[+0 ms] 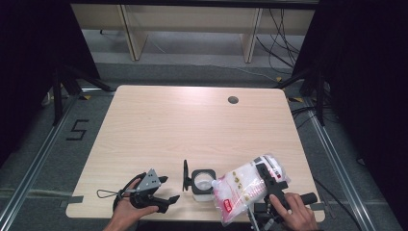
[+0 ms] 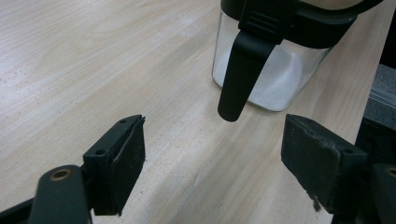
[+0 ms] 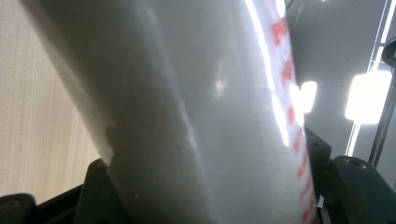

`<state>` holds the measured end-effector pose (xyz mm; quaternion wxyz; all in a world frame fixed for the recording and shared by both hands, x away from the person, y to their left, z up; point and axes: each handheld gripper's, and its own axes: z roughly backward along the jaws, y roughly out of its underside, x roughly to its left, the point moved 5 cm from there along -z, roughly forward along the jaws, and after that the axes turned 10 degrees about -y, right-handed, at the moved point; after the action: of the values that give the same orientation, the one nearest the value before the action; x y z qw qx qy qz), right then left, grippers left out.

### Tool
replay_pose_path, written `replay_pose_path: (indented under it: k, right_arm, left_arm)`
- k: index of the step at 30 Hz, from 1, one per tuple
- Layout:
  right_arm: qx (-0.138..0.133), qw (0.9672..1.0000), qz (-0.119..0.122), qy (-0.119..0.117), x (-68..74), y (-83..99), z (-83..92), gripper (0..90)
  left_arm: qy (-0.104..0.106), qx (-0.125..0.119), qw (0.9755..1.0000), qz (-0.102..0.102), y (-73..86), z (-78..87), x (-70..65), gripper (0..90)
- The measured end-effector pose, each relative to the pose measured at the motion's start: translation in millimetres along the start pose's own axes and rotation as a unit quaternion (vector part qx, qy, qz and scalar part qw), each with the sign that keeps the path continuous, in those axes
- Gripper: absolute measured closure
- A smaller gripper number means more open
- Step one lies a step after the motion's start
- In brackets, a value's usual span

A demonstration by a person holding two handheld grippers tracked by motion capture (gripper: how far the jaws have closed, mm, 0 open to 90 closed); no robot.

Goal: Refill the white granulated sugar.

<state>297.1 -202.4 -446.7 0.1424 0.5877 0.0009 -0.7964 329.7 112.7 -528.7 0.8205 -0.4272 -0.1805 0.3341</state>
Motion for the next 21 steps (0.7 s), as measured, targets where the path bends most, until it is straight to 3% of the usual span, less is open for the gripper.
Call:
replay_pose_path:
  k: [4, 5, 12, 15, 19, 20, 21]
  right_arm:
    - [-0.01, 0.9999, 0.005, 0.009, -0.9, -0.4, -1.3, 40.7]
    - [0.001, 1.0, -0.001, 0.0, 0.0, 0.2, 0.3, 40.7]
    - [0.004, 1.0, -0.008, -0.004, 1.1, 0.8, 0.9, 40.8]
    - [-0.008, 0.9999, -0.003, 0.011, -0.9, 0.1, -0.4, 40.8]
    - [-0.008, 0.9999, -0.003, 0.008, -1.0, 0.6, -0.9, 40.8]
    - [-0.008, 0.9996, -0.024, 0.01, 1.9, 1.7, -1.3, 40.8]
    - [0.0, 1.0, -0.007, 0.001, -0.5, 1.4, 0.0, 40.8]
  left_arm:
    - [0.0, -0.001, 1.0, -0.004, -0.1, 0.1, 0.3, 21.4]
    - [0.001, -0.001, 1.0, -0.003, -0.1, 0.0, 0.2, 21.3]
    - [0.0, 0.0, 1.0, 0.0, 0.0, 0.0, 0.0, 21.4]
    - [0.001, 0.0, 1.0, 0.002, 0.0, -0.1, -0.4, 21.4]
    - [0.0, -0.001, 1.0, -0.003, -0.2, 0.1, 0.3, 21.4]
    - [-0.001, 0.0, 1.0, -0.005, -0.2, 0.2, 0.4, 21.4]
    - [0.0, -0.001, 1.0, -0.003, -0.1, 0.0, 0.2, 21.4]
